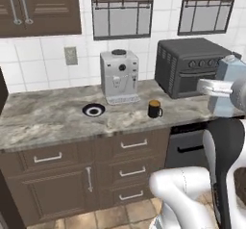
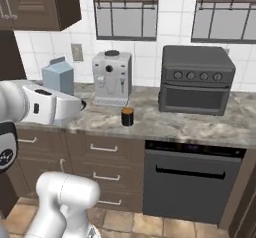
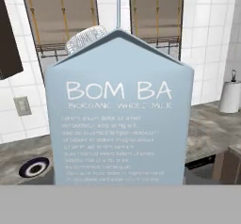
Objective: Take a sugar cube from the saucer and place it inside the coffee. Then, grab milk from the fridge and place it next to the coffee on the counter to sweeten the coffee.
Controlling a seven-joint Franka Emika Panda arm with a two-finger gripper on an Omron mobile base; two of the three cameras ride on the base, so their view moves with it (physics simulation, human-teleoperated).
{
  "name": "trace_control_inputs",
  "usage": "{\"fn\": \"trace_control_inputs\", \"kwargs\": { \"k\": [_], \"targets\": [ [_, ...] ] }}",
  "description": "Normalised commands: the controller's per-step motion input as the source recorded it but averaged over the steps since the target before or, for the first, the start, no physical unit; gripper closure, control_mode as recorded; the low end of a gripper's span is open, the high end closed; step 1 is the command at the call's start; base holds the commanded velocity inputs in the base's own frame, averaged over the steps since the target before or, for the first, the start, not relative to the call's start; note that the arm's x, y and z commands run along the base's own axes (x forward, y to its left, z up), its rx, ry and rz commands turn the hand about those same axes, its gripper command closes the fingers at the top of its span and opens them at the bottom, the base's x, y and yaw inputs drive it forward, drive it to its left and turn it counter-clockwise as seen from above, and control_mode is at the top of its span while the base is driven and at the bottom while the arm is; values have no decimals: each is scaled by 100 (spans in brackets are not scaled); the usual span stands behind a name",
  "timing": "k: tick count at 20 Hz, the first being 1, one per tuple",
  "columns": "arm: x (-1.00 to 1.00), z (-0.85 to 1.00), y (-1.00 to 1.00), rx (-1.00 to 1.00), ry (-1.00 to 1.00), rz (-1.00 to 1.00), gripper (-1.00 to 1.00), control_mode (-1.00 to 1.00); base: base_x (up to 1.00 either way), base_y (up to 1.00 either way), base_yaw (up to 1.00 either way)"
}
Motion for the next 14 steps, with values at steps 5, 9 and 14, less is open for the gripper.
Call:
{"fn": "trace_control_inputs", "kwargs": {
  "k": [5, 9, 14],
  "targets": [
    [0, 0, 0, 0, 0, 0, 100, 100, 85, 0, 10],
    [0, 0, 0, 0, 0, 0, 100, 100, 7, 0, 0],
    [0, 0, -7, 1, 2, 7, 100, -100, 1, -5, 6]
  ]
}}
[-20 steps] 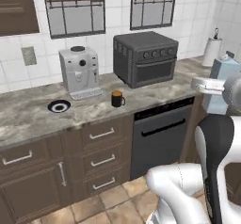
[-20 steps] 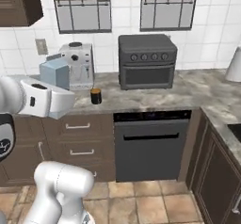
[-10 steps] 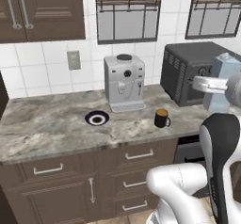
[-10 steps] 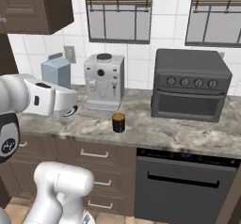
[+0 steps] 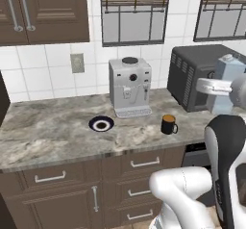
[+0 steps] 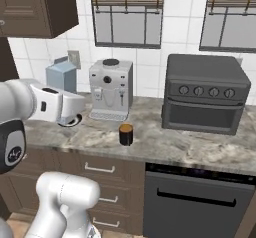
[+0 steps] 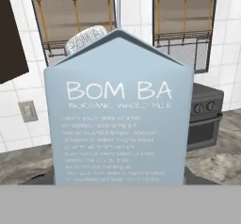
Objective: Take a sugar cube from the saucer and place it inside the coffee. Then, grab milk from the fridge and place it next to the coffee on the counter to sweeten the coffee.
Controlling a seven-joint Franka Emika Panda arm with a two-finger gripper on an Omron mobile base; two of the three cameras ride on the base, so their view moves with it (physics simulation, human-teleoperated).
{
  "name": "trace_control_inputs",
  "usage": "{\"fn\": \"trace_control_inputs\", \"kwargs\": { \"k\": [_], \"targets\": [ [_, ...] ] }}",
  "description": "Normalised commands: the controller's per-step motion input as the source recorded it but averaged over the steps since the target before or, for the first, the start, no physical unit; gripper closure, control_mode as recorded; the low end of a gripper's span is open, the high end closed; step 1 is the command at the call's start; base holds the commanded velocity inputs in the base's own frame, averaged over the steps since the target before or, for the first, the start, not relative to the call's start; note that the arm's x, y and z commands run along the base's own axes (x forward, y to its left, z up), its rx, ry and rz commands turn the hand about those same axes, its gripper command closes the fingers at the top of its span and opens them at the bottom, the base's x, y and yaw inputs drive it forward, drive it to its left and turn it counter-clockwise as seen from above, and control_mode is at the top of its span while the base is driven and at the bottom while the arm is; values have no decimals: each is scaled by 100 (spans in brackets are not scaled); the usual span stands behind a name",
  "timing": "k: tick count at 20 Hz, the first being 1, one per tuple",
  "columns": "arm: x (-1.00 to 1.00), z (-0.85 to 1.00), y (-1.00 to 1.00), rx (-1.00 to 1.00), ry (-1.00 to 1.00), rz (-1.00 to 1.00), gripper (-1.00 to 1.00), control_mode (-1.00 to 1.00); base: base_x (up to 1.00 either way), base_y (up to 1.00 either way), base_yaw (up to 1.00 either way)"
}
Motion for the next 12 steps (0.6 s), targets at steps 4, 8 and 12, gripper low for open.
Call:
{"fn": "trace_control_inputs", "kwargs": {
  "k": [4, 8, 12],
  "targets": [
    [8, 0, -59, 11, 12, 30, 100, -100, 0, 0, 0],
    [10, -2, -72, 15, 15, 45, 100, -100, 0, 0, 0],
    [5, -31, -66, 12, 5, 56, 100, -100, 0, 0, 0]
  ]
}}
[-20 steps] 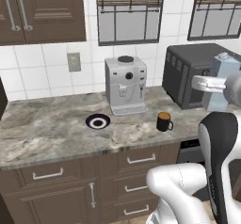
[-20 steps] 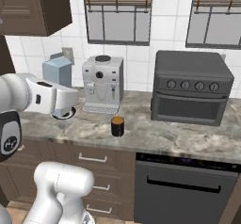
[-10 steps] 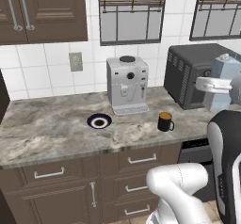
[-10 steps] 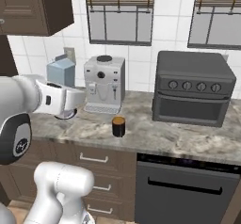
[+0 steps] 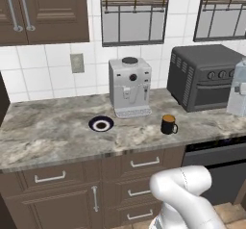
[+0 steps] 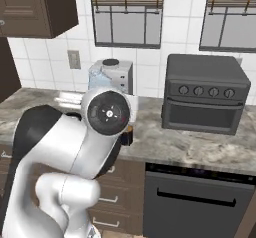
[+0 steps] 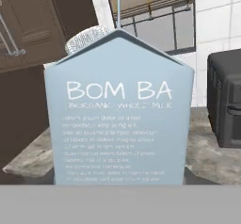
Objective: Take a sugar cube from the saucer and place it inside the coffee. Then, grab milk from the fridge and place it next to the coffee on the counter to sweeten the coffee.
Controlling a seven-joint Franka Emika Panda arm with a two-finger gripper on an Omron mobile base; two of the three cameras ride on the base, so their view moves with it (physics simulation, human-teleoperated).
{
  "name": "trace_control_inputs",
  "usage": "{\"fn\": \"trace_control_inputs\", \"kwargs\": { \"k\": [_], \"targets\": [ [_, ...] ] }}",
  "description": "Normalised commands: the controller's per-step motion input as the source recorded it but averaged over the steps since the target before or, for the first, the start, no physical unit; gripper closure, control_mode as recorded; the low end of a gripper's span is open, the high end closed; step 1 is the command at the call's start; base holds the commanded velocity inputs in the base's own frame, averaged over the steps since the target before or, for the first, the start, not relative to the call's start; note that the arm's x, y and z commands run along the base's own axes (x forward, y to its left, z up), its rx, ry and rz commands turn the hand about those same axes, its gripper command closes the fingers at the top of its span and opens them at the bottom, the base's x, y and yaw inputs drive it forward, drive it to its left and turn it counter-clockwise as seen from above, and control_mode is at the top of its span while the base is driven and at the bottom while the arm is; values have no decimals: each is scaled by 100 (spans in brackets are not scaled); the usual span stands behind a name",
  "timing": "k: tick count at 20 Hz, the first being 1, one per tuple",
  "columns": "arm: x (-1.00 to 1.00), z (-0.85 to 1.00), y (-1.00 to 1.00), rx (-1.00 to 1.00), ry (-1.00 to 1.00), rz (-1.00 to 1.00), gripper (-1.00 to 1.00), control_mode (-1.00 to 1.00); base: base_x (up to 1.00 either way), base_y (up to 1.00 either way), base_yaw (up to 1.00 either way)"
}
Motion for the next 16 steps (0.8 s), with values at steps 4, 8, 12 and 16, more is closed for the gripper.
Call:
{"fn": "trace_control_inputs", "kwargs": {
  "k": [4, 8, 12, 16],
  "targets": [
    [24, -48, -47, 9, 5, 59, 100, -100, 0, 0, 0],
    [5, -50, -15, 3, -5, 39, 100, -100, 0, 0, 0],
    [20, -37, -2, 0, -13, 20, 100, -100, 0, 0, 0],
    [36, -45, 0, 0, -4, 16, 100, -100, 0, 0, 0]
  ]
}}
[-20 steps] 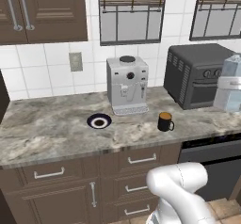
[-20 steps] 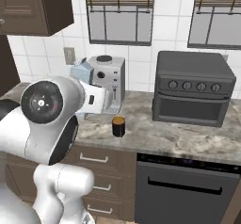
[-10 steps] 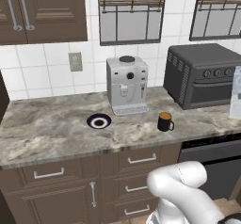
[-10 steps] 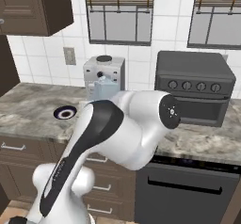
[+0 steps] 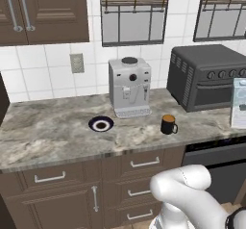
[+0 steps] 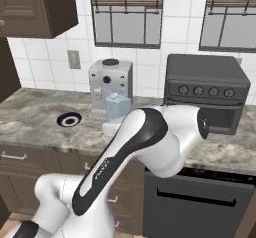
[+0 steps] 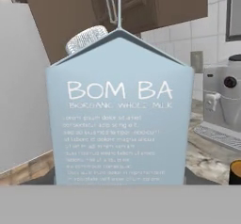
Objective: Take a sugar cube from the saucer and place it inside the coffee. Then, grab milk from the fridge and place it next to the coffee on the counter to sweeten the coffee.
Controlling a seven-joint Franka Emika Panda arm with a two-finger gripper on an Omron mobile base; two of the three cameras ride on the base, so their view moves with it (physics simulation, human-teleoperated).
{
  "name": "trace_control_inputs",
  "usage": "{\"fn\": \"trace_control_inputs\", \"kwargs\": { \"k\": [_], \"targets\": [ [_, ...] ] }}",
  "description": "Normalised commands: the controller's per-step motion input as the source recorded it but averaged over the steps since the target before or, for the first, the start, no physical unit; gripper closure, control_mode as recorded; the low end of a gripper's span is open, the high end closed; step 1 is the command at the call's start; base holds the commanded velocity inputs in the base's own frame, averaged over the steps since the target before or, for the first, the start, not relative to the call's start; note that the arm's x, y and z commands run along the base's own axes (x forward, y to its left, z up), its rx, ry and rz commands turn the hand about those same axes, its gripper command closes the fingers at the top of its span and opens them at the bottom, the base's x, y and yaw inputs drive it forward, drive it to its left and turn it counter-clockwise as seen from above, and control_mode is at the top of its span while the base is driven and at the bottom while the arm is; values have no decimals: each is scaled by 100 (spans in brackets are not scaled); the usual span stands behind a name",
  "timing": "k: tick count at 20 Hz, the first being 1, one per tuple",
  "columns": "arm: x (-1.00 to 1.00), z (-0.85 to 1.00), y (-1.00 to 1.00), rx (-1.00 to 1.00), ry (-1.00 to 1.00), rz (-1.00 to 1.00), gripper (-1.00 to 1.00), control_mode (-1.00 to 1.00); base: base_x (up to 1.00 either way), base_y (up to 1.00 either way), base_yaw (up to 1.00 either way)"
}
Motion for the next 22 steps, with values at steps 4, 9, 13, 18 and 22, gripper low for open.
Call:
{"fn": "trace_control_inputs", "kwargs": {
  "k": [4, 9, 13, 18, 22],
  "targets": [
    [37, -57, 0, 0, -12, 9, 100, -100, 0, 0, 0],
    [70, -45, 0, -1, -7, 7, 100, -100, 0, 0, 0],
    [77, -43, 0, -3, -4, 10, 100, -100, 0, 0, 0],
    [12, -31, -10, -1, -5, 12, 100, -100, 0, 0, 0],
    [0, -48, -1, 0, -8, 10, 100, -100, 0, 0, 0]
  ]
}}
